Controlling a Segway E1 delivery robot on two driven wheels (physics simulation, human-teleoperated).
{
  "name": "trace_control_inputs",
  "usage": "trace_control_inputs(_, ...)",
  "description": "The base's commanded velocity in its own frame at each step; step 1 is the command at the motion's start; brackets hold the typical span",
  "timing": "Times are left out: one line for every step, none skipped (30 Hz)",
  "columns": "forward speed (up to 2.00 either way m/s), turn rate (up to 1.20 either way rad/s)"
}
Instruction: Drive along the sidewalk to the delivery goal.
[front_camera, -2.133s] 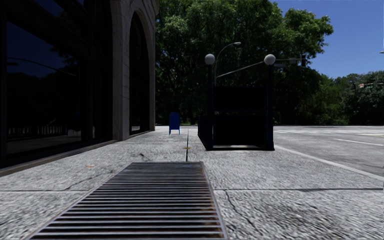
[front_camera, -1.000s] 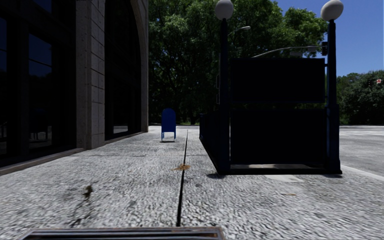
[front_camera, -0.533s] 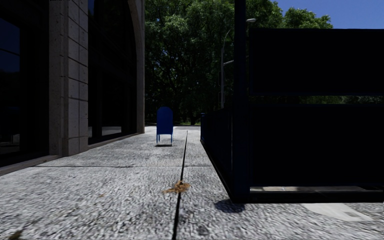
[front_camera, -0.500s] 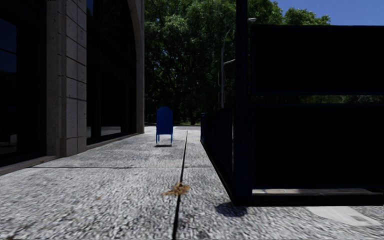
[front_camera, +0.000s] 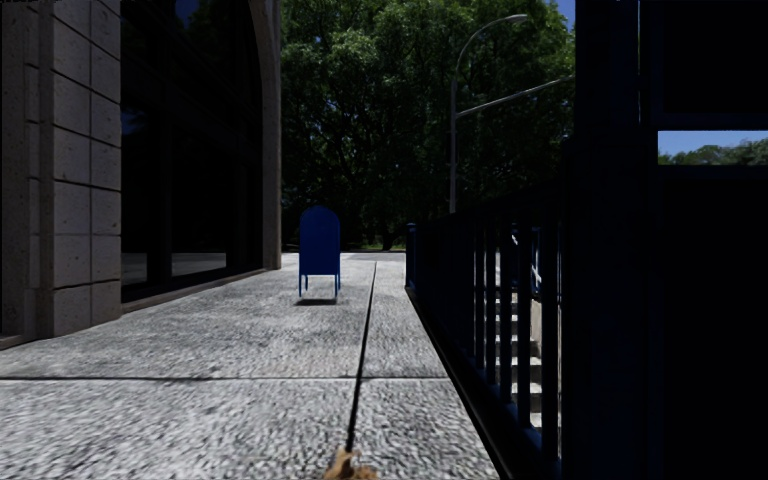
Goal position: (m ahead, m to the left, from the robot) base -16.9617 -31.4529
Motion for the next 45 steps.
trace_control_inputs(2.0, 0.08)
trace_control_inputs(2.0, 0.0)
trace_control_inputs(2.0, 0.0)
trace_control_inputs(2.0, 0.0)
trace_control_inputs(2.0, 0.0)
trace_control_inputs(2.0, 0.0)
trace_control_inputs(2.0, 0.0)
trace_control_inputs(2.0, 0.0)
trace_control_inputs(2.0, 0.0)
trace_control_inputs(2.0, 0.0)
trace_control_inputs(2.0, 0.0)
trace_control_inputs(2.0, 0.0)
trace_control_inputs(2.0, 0.0)
trace_control_inputs(2.0, 0.0)
trace_control_inputs(2.0, 0.0)
trace_control_inputs(2.0, 0.0)
trace_control_inputs(2.0, 0.0)
trace_control_inputs(2.0, 0.0)
trace_control_inputs(2.0, 0.0)
trace_control_inputs(2.0, 0.0)
trace_control_inputs(2.0, 0.0)
trace_control_inputs(2.0, 0.0)
trace_control_inputs(2.0, 0.0)
trace_control_inputs(2.0, 0.0)
trace_control_inputs(2.0, 0.0)
trace_control_inputs(2.0, 0.04)
trace_control_inputs(2.0, 0.04)
trace_control_inputs(2.0, 0.23)
trace_control_inputs(2.0, 0.32)
trace_control_inputs(2.0, 0.31)
trace_control_inputs(2.0, 0.31)
trace_control_inputs(2.0, 0.14)
trace_control_inputs(2.0, 0.0)
trace_control_inputs(2.0, 0.0)
trace_control_inputs(2.0, 0.0)
trace_control_inputs(2.0, 0.0)
trace_control_inputs(2.0, 0.0)
trace_control_inputs(2.0, 0.0)
trace_control_inputs(2.0, 0.0)
trace_control_inputs(2.0, 0.0)
trace_control_inputs(2.0, 0.0)
trace_control_inputs(2.0, 0.0)
trace_control_inputs(2.0, 0.0)
trace_control_inputs(2.0, 0.0)
trace_control_inputs(2.0, 0.0)
